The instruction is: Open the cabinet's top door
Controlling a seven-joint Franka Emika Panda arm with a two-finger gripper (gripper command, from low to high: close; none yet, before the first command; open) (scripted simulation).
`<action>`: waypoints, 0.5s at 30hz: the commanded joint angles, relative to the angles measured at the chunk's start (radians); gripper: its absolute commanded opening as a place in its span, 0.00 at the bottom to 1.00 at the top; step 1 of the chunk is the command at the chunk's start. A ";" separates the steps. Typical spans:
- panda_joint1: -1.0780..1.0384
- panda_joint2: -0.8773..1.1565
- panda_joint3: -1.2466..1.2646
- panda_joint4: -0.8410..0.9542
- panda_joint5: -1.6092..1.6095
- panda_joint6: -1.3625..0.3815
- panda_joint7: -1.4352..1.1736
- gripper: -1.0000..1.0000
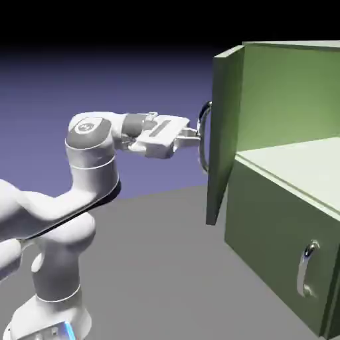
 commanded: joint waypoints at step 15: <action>0.076 0.220 0.544 0.028 0.505 -0.352 0.188 0.00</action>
